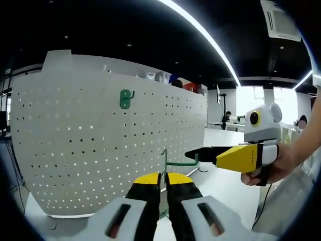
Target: Insert the hook assembly into the mounting plate slot until the hook locks in place.
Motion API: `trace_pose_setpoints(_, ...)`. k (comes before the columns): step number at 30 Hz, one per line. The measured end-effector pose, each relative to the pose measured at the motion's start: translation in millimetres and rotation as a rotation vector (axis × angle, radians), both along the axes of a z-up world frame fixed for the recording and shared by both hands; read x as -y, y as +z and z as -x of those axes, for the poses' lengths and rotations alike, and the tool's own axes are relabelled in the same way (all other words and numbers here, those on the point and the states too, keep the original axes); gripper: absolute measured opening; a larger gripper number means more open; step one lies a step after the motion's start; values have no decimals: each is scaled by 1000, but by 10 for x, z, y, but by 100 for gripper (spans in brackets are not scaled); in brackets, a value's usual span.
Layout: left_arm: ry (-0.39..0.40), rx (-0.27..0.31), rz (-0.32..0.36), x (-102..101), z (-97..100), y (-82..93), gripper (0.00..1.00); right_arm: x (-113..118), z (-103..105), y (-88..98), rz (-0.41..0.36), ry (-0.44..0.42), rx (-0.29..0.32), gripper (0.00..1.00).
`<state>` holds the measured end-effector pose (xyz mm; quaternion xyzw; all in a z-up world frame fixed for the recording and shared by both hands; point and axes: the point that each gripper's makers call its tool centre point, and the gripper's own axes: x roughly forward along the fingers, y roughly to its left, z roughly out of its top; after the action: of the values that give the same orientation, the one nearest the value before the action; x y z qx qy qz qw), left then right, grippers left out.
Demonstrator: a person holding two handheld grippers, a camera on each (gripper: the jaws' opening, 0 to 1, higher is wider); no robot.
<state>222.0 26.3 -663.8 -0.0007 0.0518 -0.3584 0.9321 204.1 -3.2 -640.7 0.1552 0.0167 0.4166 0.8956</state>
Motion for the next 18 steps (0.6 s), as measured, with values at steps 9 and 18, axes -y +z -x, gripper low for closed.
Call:
trace_pose_setpoints(9, -1, -7, 12, 15, 6, 8, 4, -80, -51, 62, -33, 1, -8, 45)
trace_pose_setpoints(18, 0, -6, 13, 15, 5, 21, 4, -140, -86, 60, -50, 5, -29, 38)
